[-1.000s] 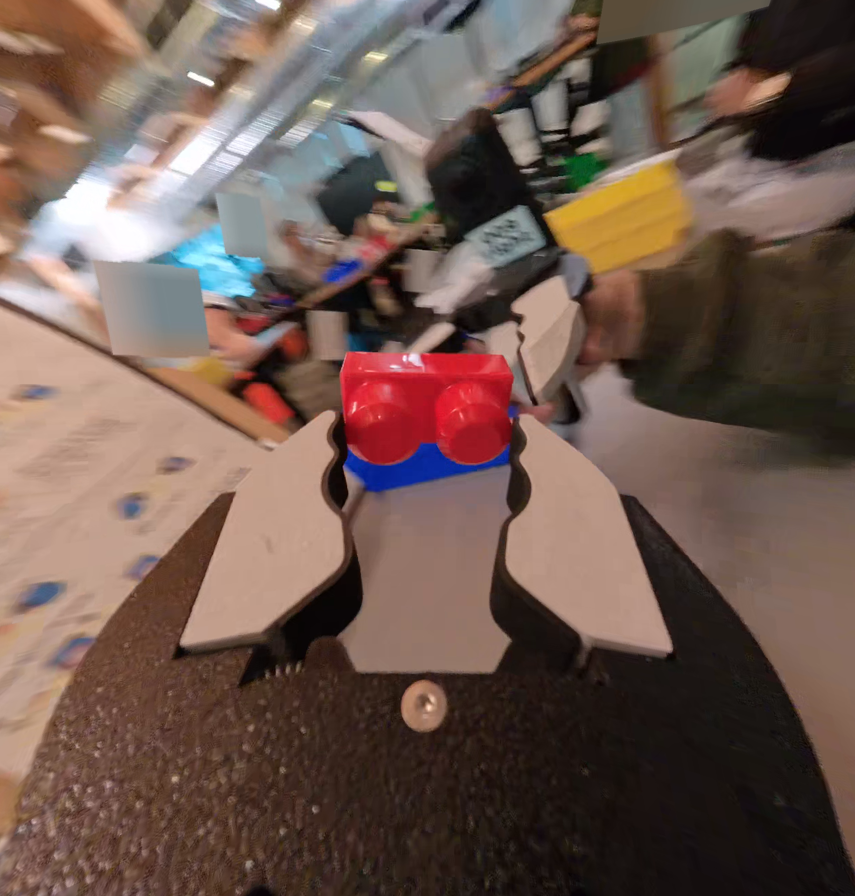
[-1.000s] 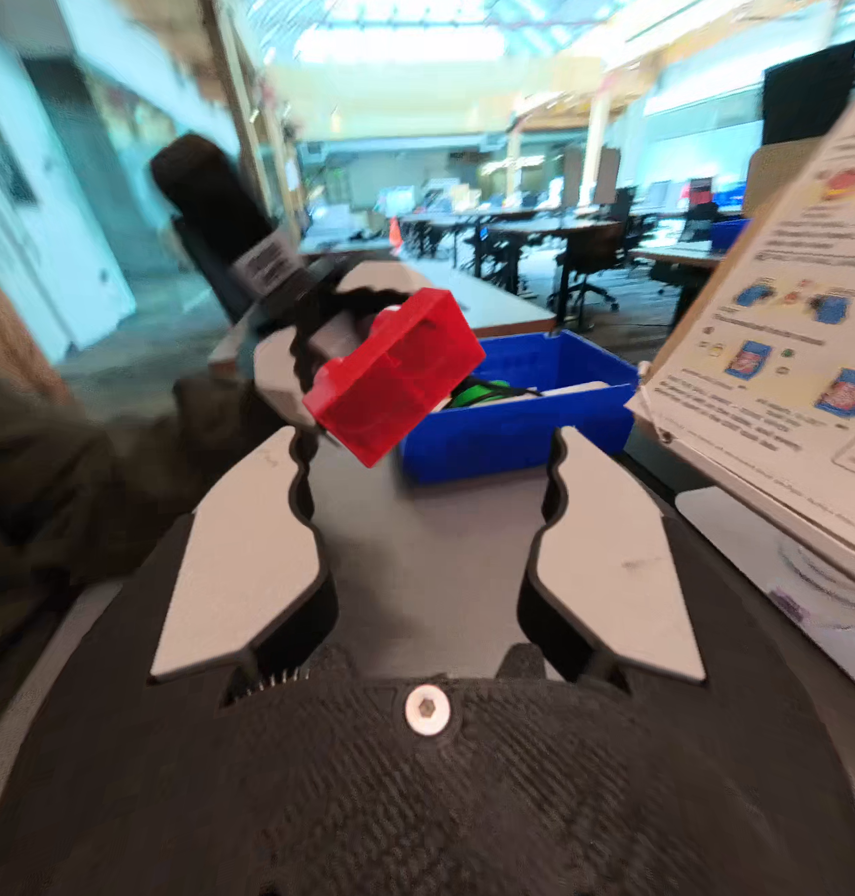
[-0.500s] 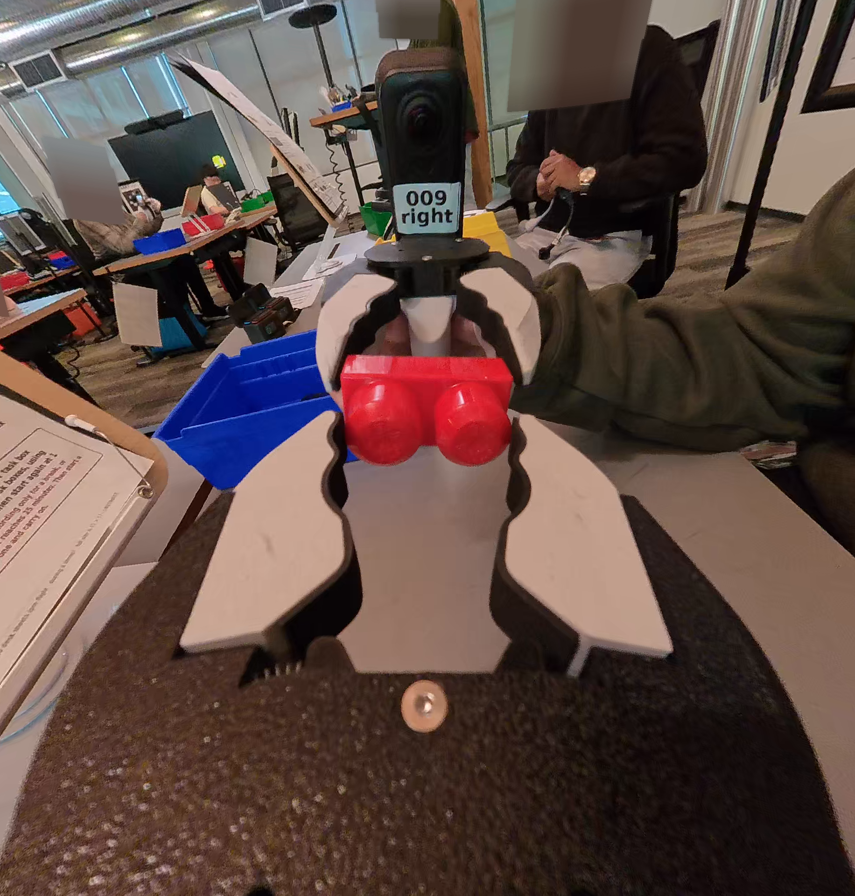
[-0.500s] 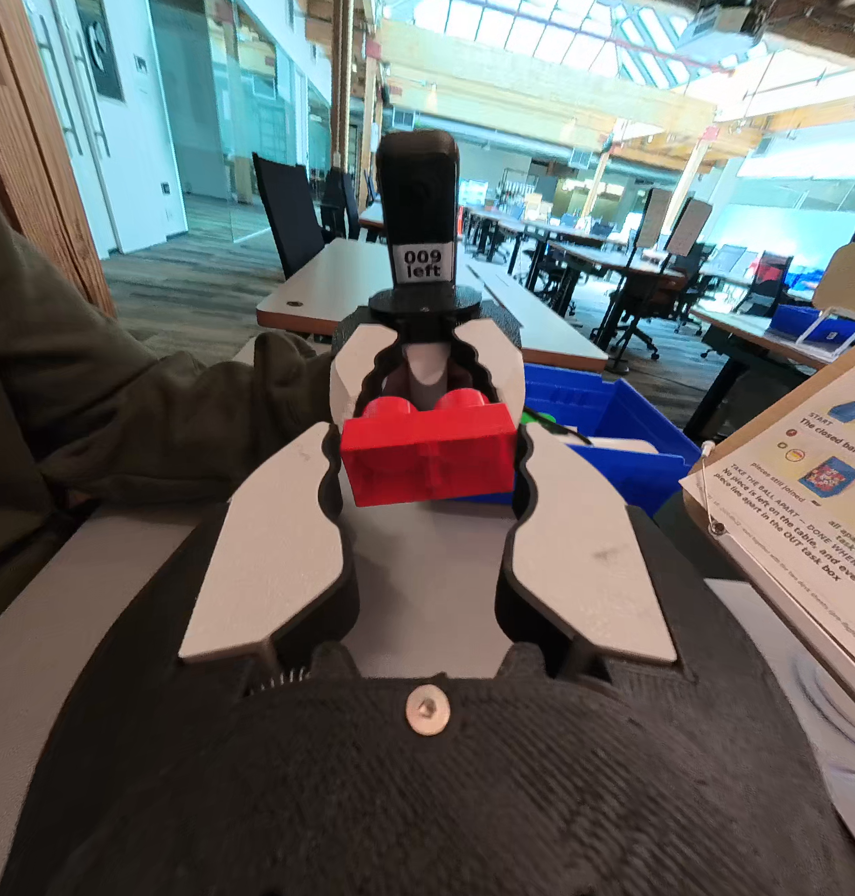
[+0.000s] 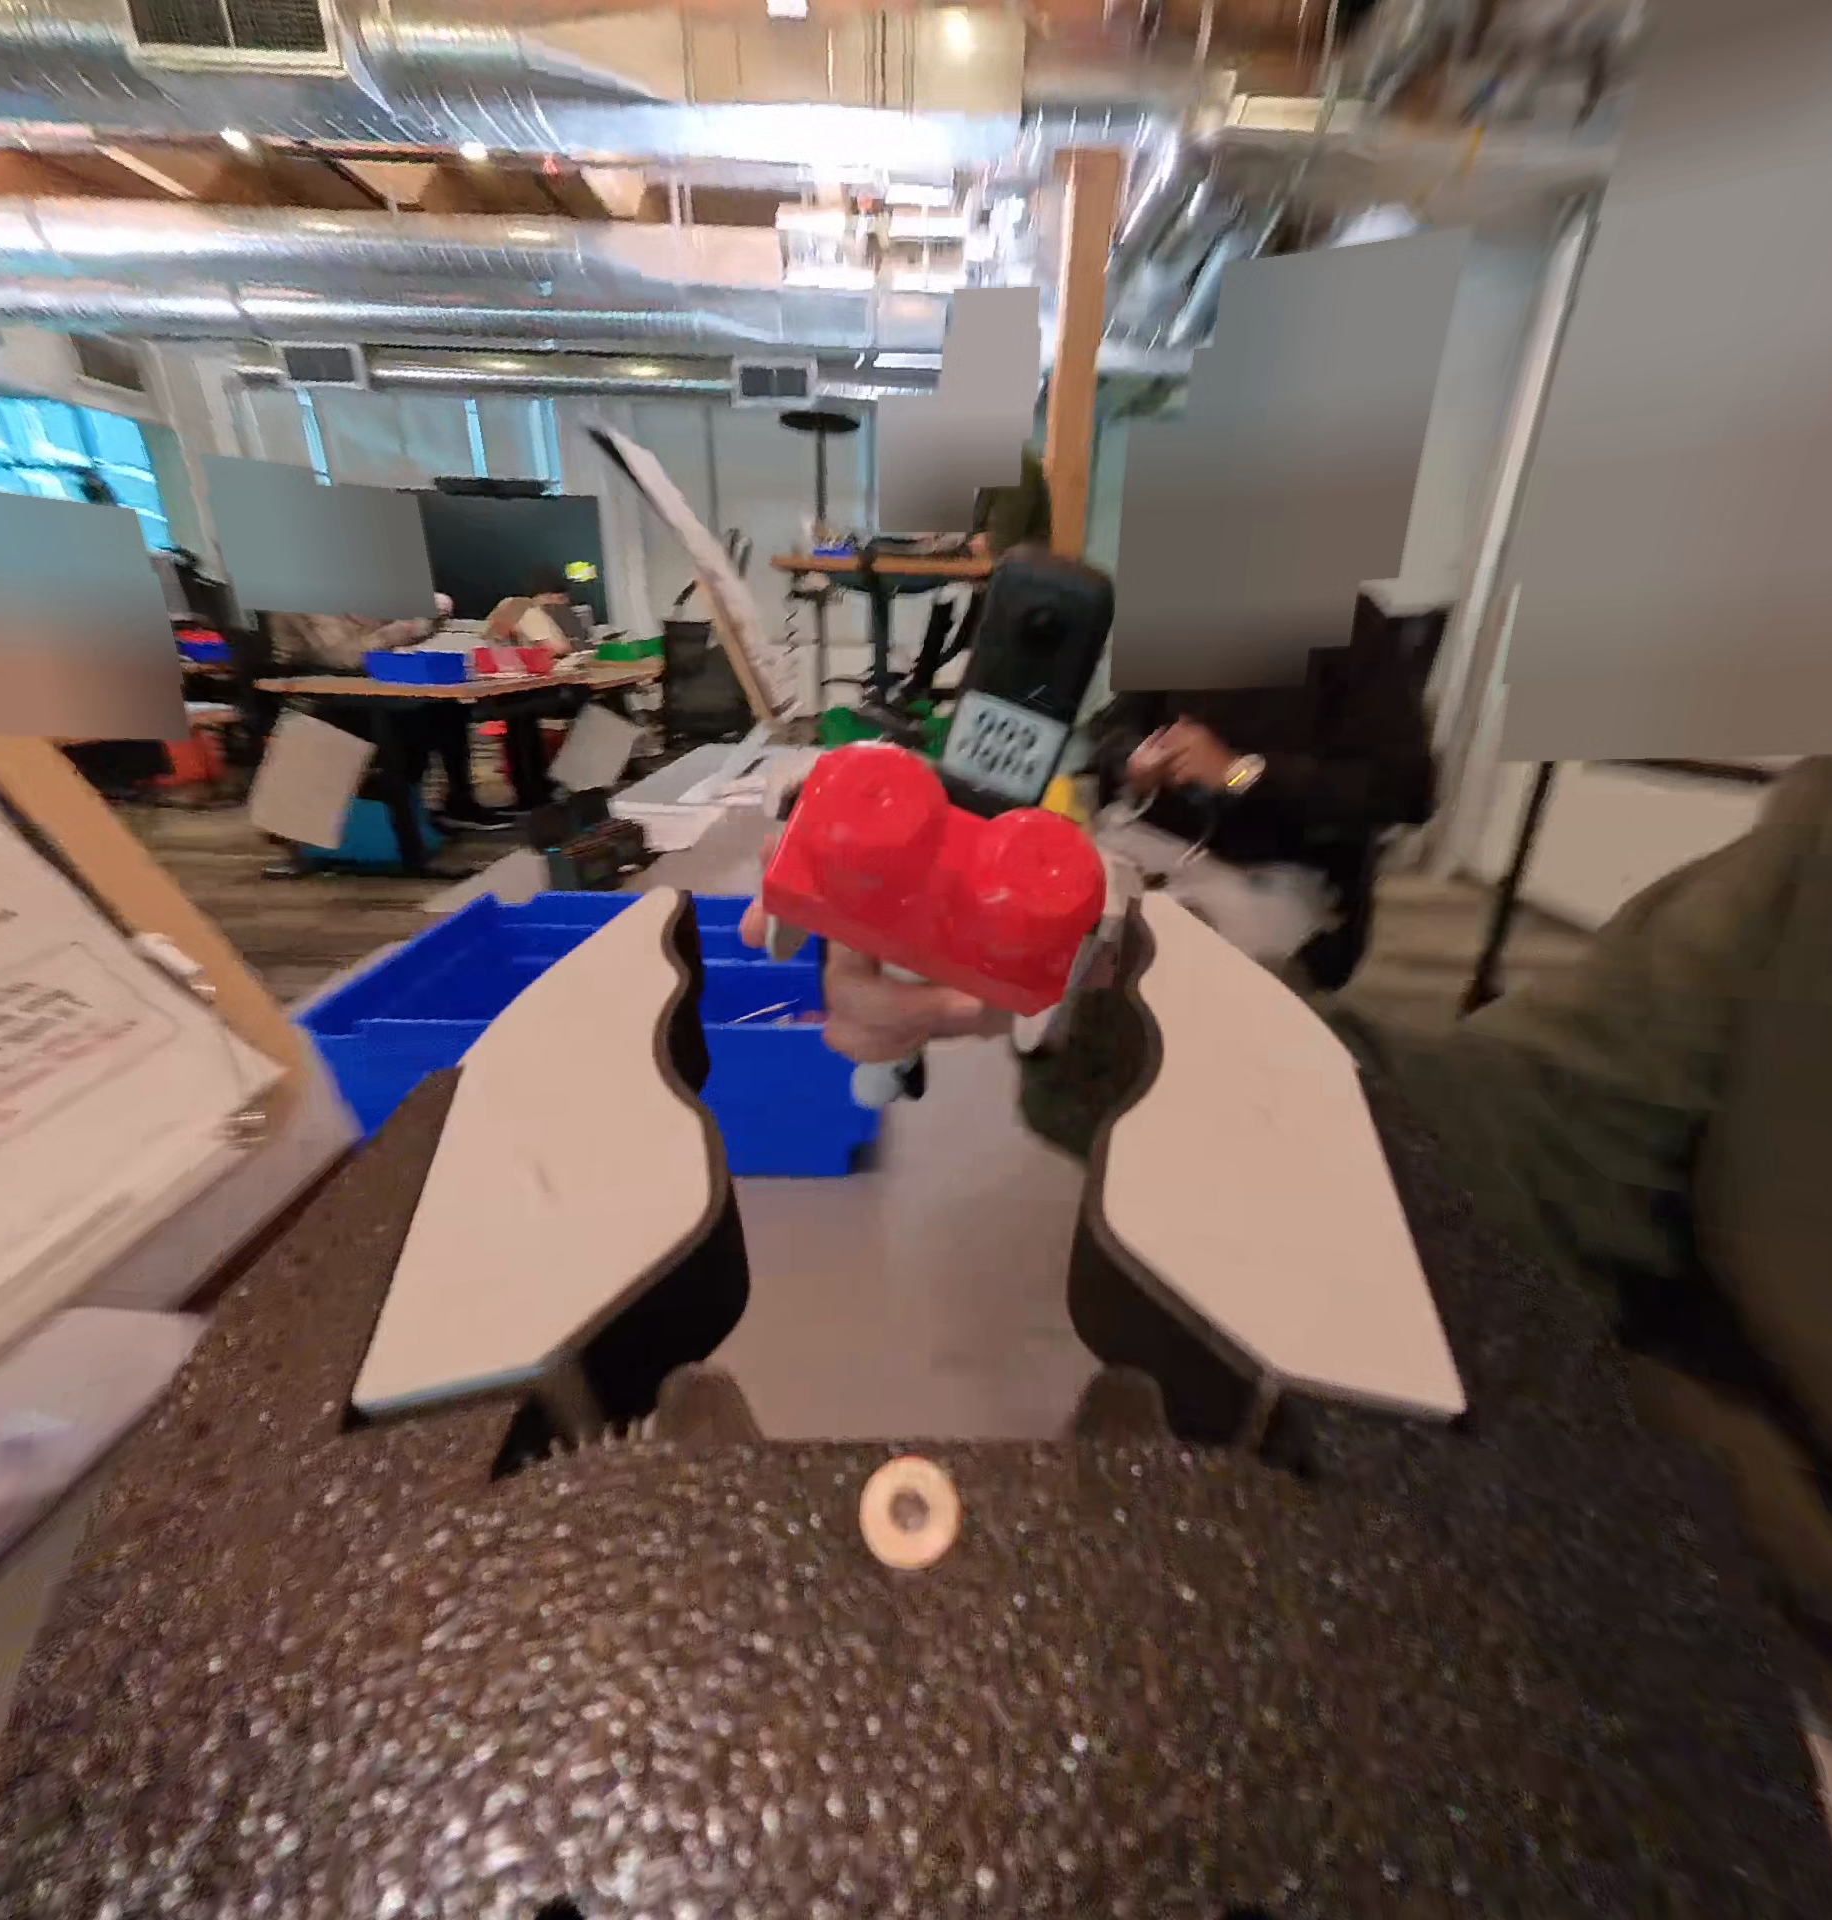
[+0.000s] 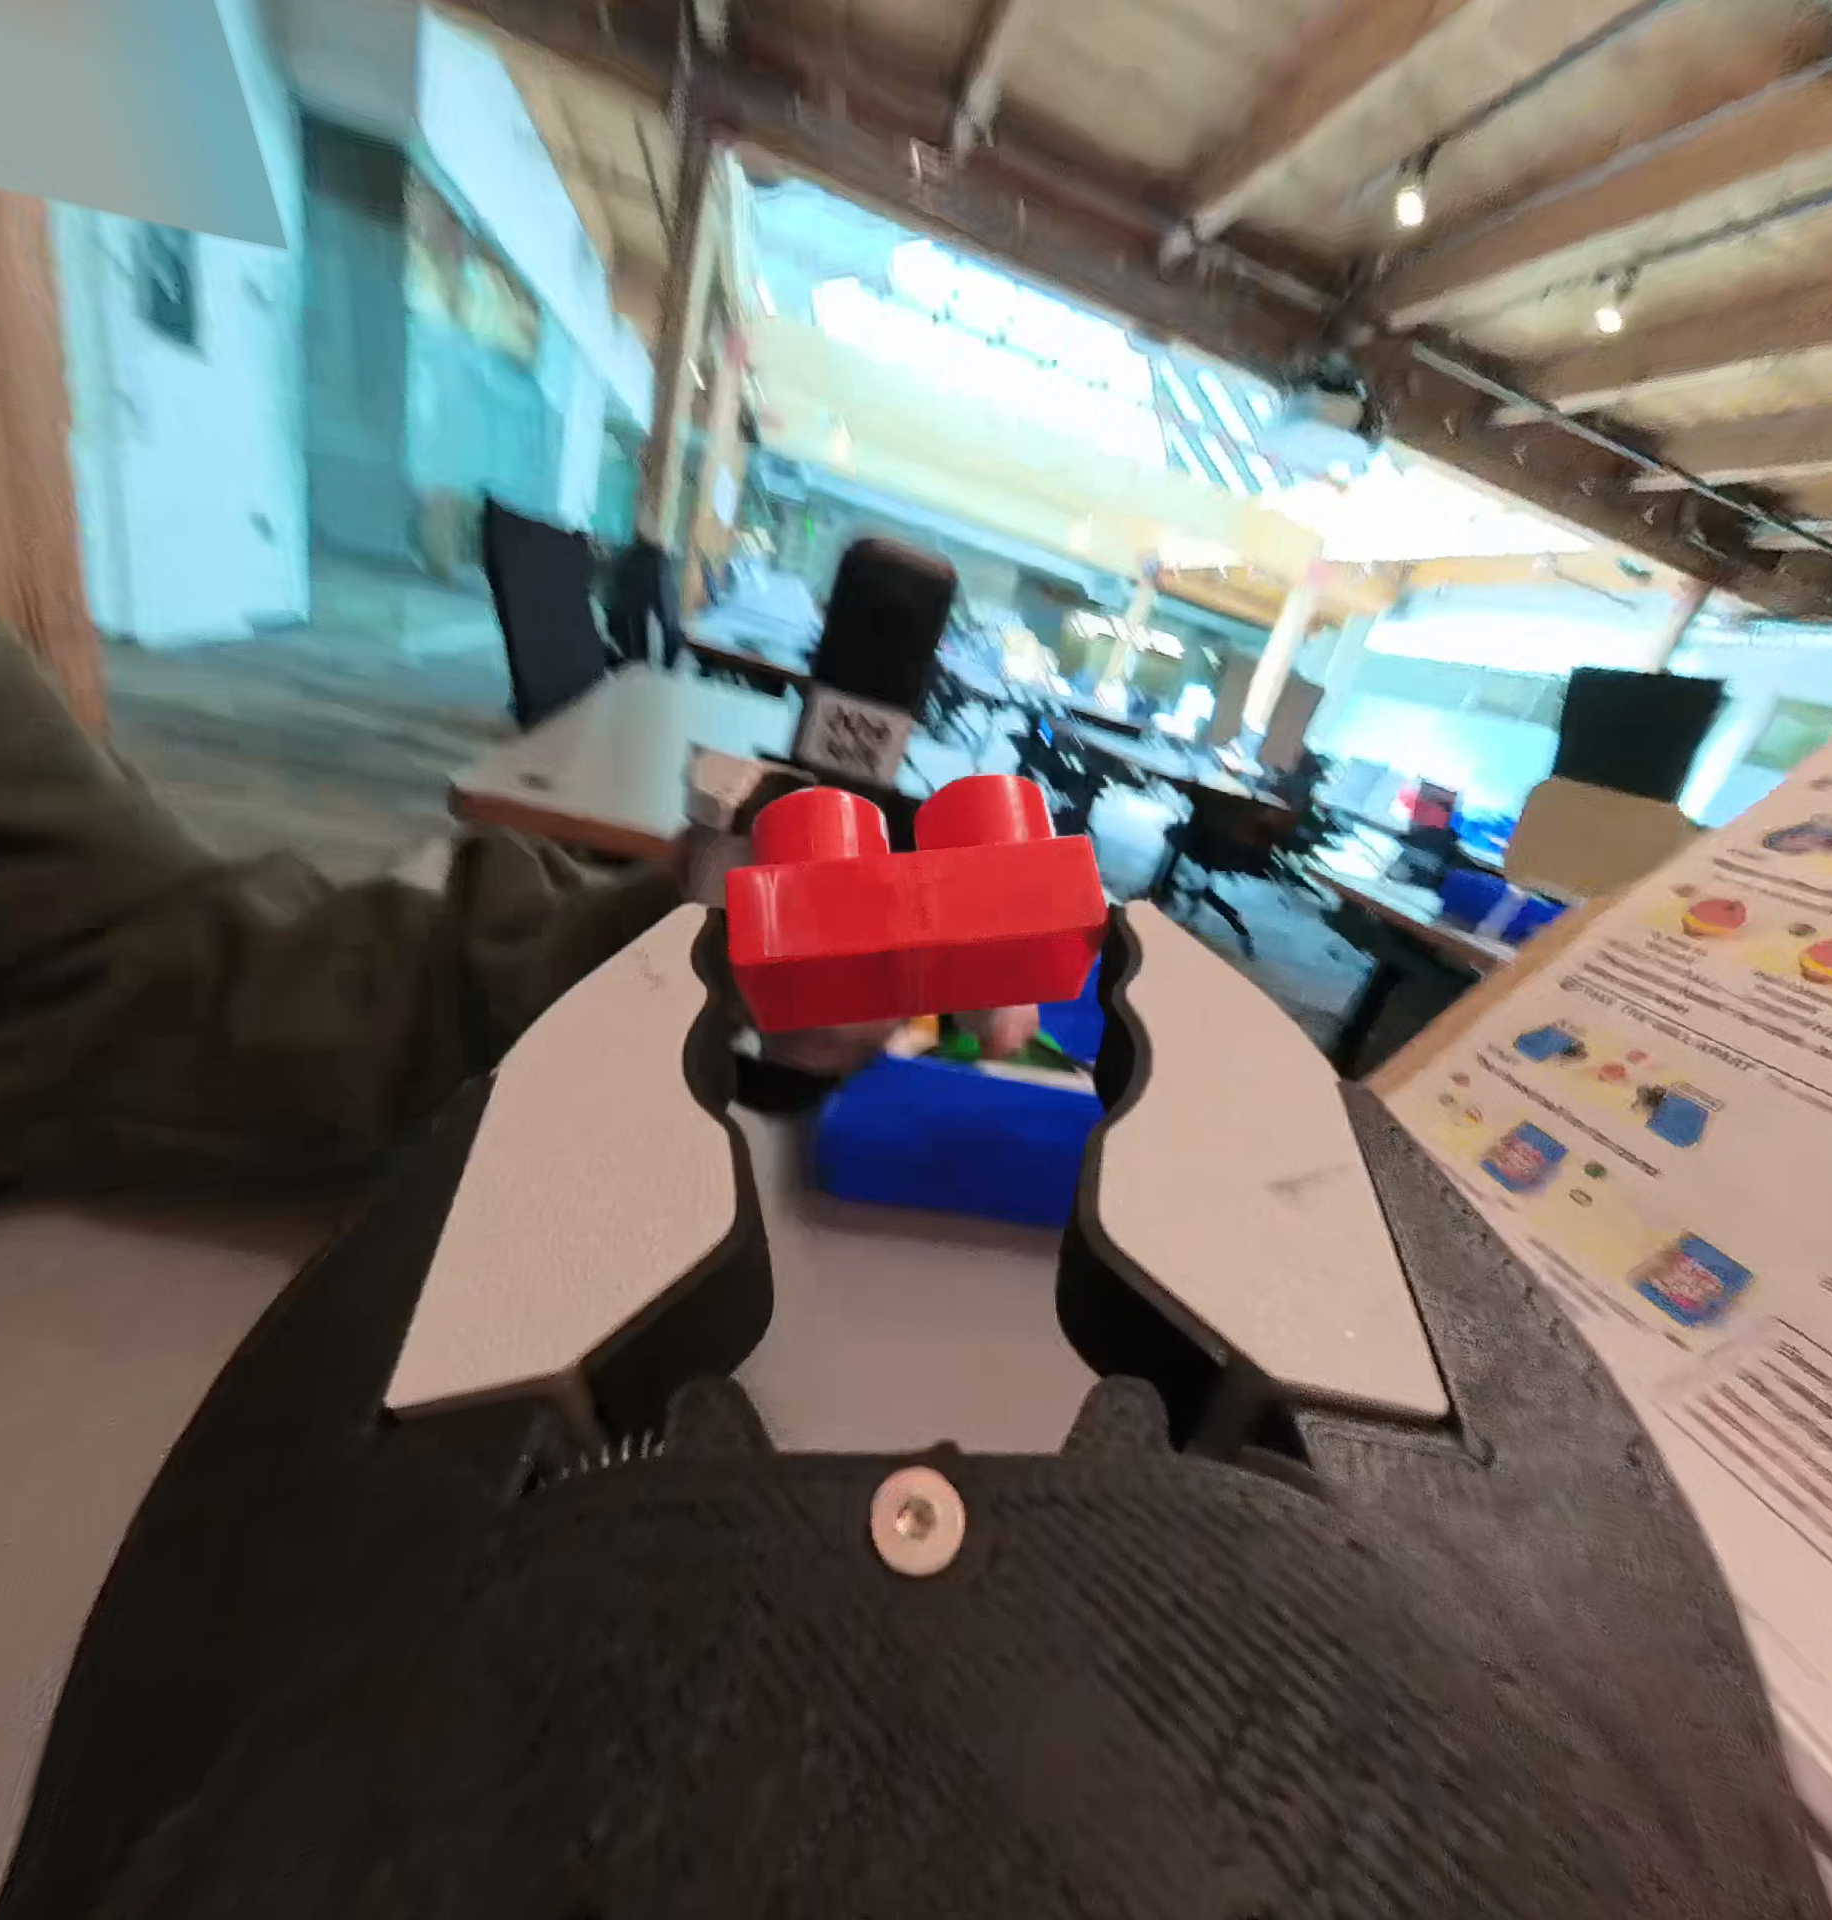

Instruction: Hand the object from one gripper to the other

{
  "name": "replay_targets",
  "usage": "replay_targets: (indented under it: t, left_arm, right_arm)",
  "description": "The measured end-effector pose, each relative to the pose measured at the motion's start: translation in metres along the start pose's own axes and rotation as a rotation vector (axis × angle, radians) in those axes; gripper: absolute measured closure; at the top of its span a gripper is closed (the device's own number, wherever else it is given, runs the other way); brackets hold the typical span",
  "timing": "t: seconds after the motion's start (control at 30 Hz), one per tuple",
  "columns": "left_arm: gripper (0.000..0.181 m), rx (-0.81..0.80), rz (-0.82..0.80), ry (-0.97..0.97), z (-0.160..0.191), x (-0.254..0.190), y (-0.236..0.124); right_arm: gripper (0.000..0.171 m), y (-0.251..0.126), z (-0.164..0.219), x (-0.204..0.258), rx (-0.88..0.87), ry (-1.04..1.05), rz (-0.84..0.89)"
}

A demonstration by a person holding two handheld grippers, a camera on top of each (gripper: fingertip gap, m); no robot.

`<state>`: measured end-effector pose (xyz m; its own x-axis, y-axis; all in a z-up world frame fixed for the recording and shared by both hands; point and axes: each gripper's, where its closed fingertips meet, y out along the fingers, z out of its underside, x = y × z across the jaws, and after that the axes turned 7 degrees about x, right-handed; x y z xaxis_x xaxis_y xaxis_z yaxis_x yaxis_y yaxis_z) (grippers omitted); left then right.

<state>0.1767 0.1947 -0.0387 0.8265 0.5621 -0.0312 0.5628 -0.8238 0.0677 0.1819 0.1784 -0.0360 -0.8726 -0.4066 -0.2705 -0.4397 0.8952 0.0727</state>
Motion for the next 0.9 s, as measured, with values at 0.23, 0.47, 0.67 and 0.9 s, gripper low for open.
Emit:
replay_targets:
  t: [0.23,0.47,0.67,0.9]
  left_arm:
    - [0.119,-0.108,0.433,-0.410,-0.005,-0.035,0.019]
    - [0.130,-0.192,0.460,-0.320,0.000,-0.040,0.024]
    - [0.123,0.004,0.178,-0.026,0.022,-0.019,0.021]
    - [0.121,0.105,-0.031,0.355,0.014,-0.016,-0.002]
  right_arm:
    - [0.102,-0.022,-0.041,0.017,-0.486,0.257,-0.300]
    - [0.102,-0.017,-0.041,0.023,-0.585,0.412,-0.449]
    - [0.102,-0.014,-0.026,0.019,-0.483,0.480,-0.474]
    - [0.102,-0.004,0.001,0.029,-0.251,0.711,-0.615]
